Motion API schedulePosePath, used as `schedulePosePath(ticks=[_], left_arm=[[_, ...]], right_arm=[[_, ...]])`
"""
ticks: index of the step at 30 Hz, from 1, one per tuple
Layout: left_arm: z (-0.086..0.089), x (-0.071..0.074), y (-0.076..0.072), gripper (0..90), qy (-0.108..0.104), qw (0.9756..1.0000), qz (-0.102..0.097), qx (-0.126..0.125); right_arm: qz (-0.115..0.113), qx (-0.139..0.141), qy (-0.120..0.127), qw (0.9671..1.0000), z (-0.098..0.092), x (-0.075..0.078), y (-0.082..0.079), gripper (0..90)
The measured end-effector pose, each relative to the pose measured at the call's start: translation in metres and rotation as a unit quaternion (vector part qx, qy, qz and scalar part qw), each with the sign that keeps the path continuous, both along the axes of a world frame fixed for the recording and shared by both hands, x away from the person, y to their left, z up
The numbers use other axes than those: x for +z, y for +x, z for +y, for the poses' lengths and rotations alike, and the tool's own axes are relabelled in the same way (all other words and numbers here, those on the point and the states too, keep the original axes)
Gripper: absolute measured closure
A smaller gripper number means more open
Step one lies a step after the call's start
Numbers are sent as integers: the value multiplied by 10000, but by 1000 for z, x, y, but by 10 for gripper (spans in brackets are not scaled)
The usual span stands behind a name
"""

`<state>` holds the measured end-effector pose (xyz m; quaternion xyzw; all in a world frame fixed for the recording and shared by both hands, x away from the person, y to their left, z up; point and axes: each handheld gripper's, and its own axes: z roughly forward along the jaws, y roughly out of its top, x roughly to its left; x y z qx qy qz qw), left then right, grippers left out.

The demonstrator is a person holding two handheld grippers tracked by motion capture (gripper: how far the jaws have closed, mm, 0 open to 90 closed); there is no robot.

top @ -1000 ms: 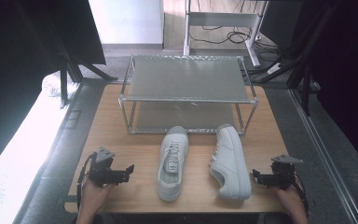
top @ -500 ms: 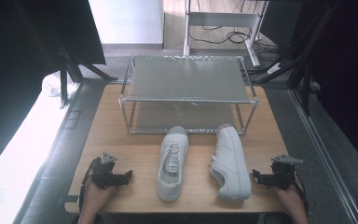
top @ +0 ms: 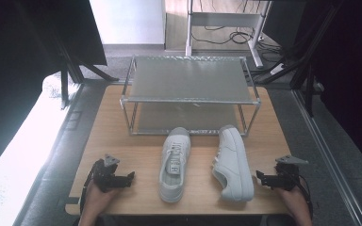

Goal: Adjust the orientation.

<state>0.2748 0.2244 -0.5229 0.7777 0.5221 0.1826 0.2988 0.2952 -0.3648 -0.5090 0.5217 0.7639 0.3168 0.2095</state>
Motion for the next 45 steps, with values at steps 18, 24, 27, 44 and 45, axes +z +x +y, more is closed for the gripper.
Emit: schedulePosePath(ticks=[18,24,27,44,45], left_arm=[[-1,0,0,0,-5,10000,-5,29],[-1,0,0,0,2,10000,-1,34],[-1,0,0,0,6,10000,-2,36],[-1,0,0,0,6,10000,0,48],[-1,0,0,0,6,10000,1,46]], right_arm=[[104,51,502,9987,8,58,-9,12],[46,401,428,9983,28,75,-15,12],[22,628,404,9972,45,80,-16,12],[358,1038,-10,9940,114,69,-18,0],[368,1046,-41,9938,115,68,-18,0]])
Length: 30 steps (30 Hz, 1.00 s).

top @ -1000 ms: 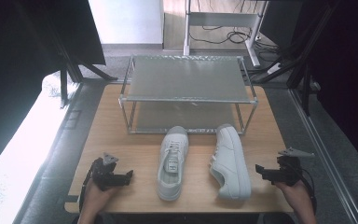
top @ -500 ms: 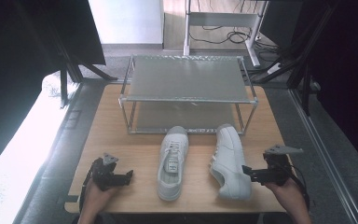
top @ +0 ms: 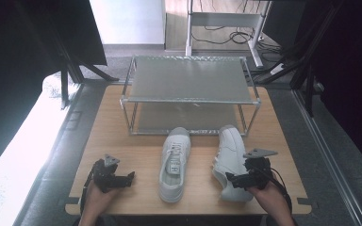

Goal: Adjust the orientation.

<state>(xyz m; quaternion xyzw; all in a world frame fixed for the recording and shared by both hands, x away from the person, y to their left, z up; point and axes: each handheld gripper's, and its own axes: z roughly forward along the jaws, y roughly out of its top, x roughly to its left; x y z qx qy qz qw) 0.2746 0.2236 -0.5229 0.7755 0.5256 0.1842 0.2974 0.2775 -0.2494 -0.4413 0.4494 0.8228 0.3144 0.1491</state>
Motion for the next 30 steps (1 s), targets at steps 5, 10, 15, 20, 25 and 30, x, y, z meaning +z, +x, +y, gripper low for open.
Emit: schedulePosePath(ticks=[5,10,15,20,25,30], left_arm=[[0,0,0,0,0,10000,-1,3],[0,0,0,0,-1,10000,-1,10],[0,0,0,0,-2,10000,-1,12],[0,0,0,0,6,10000,4,6],[0,0,0,0,-2,10000,-1,16],[0,0,0,0,6,10000,6,16]], right_arm=[[-28,-13,-43,10000,-1,0,0,0],[-24,-72,104,9999,-11,0,-1,0],[-59,-174,283,9994,-25,4,-2,0],[-138,-303,338,9989,-40,12,-3,0],[-158,-551,530,9969,-63,15,-5,0],[-79,-779,747,9941,-85,14,-5,0]])
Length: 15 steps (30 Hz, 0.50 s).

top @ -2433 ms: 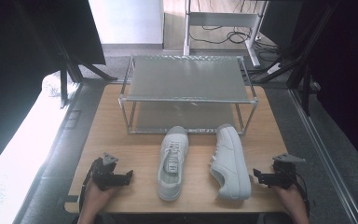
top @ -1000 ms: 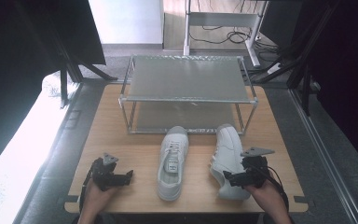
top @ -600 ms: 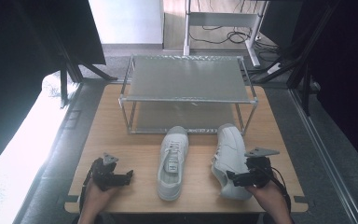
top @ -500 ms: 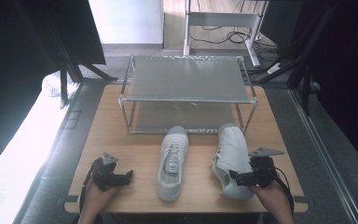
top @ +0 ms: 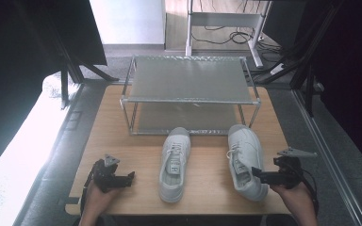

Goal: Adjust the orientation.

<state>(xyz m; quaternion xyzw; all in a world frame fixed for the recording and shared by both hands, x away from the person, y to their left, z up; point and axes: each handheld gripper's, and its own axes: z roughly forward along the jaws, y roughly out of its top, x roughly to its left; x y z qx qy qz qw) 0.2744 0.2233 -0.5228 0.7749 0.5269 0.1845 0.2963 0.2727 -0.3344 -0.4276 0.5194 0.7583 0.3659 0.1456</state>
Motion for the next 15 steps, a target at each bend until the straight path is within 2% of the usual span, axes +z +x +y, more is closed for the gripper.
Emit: schedulePosePath(ticks=[4,6,11,15], left_arm=[[0,0,0,0,4,10000,5,12],[0,0,0,0,3,10000,6,18],[-1,0,0,0,-4,10000,-1,43],[-1,0,0,0,-7,10000,-2,48]], right_arm=[[176,-158,216,9995,-20,-4,2,0],[232,-144,364,9990,-28,-6,2,22],[324,-175,714,9968,-37,-13,5,5],[300,-346,581,9973,-46,-14,4,29]])
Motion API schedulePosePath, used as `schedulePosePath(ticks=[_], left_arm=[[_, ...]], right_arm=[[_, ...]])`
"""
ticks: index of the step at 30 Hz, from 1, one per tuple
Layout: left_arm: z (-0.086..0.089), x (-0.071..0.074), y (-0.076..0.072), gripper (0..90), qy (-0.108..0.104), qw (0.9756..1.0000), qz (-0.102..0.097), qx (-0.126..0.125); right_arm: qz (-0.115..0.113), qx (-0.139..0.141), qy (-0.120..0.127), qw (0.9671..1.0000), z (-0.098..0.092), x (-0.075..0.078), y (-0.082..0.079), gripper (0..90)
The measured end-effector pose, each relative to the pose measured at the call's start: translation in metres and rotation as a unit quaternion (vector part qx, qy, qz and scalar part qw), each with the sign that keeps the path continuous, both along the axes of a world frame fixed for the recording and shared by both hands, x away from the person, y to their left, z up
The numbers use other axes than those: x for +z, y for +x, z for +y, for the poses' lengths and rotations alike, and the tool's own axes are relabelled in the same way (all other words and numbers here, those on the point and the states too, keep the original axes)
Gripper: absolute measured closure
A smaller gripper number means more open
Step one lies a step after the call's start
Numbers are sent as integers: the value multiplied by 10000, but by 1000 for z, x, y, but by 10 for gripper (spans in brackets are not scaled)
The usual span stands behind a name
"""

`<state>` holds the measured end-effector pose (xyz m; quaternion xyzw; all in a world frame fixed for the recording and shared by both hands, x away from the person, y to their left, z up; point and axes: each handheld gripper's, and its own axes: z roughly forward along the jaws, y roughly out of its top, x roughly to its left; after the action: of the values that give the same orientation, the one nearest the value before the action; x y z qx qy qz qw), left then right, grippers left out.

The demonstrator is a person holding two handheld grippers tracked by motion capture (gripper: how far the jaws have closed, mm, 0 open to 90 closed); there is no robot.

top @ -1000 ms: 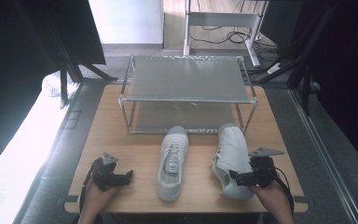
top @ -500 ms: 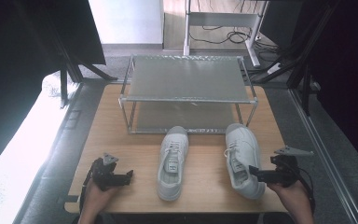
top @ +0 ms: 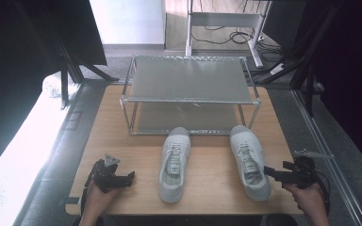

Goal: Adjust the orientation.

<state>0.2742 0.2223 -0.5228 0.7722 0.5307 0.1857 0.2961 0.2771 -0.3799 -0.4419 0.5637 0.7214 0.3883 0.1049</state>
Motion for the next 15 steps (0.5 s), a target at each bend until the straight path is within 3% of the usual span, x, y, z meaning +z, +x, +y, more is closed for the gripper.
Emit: schedulePosePath(ticks=[2,5,6,7,15], left_arm=[[0,0,0,0,0,10000,0,-1],[0,0,0,0,-1,10000,-1,4],[0,0,0,0,-1,10000,-1,4],[0,0,0,0,-1,10000,-1,4],[0,0,0,0,-3,10000,11,23]], right_arm=[[-22,-208,-237,9995,-8,-2,-1,74],[185,-235,-204,9993,-18,-11,0,83],[239,-196,-177,9994,-19,-15,0,45],[269,-186,23,9995,-19,-19,1,68],[79,-151,-322,9993,-14,-13,-1,81]])
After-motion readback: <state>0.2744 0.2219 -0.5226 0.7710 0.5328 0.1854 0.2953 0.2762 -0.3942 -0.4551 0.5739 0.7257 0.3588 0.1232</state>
